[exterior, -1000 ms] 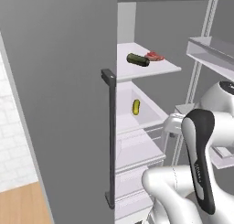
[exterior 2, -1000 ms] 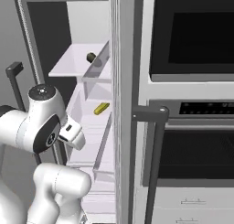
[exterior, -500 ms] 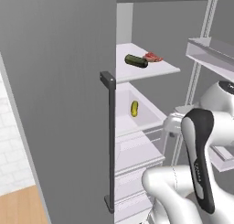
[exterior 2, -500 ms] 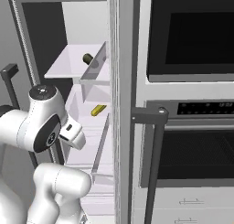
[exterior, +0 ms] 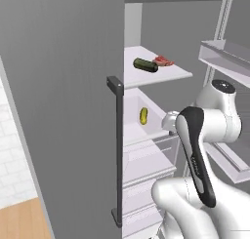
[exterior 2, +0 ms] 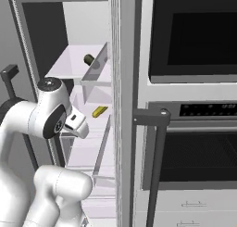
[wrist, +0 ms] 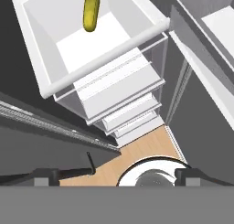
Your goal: Place one cucumber and one steak in each tupperware on the nearby counter, to pack two identical lunches.
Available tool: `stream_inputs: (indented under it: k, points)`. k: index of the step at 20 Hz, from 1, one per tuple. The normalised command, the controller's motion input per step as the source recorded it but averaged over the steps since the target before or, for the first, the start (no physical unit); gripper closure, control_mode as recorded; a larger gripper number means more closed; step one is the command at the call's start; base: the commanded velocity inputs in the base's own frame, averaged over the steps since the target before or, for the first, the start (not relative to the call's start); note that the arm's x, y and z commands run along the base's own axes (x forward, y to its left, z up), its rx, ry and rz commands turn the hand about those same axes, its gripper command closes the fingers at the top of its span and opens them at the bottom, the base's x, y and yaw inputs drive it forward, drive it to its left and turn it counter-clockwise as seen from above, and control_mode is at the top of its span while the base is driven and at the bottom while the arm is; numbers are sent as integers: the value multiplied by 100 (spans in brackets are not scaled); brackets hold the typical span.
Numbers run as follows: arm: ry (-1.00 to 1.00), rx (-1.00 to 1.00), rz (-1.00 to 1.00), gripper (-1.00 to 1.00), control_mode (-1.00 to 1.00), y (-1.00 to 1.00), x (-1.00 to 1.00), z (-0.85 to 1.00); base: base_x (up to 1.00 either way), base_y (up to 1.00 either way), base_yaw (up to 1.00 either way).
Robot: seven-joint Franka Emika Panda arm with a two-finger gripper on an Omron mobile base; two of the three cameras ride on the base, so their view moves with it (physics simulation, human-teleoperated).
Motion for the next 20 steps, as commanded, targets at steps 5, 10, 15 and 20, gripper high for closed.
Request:
stream_inputs:
  k: [5, 10, 15, 20]
  points:
    - [-1, -5, 0, -100, -100, 3, 59, -44, 0, 0, 0]
    - [-1, -4, 0, -100, -100, 5, 57, -43, 0, 0, 0]
    - [0, 0, 0, -100, -100, 15, 69, -28, 0, 0, 0]
    - [0, 0, 0, -100, -100, 1, 79, -11, 0, 0, 0]
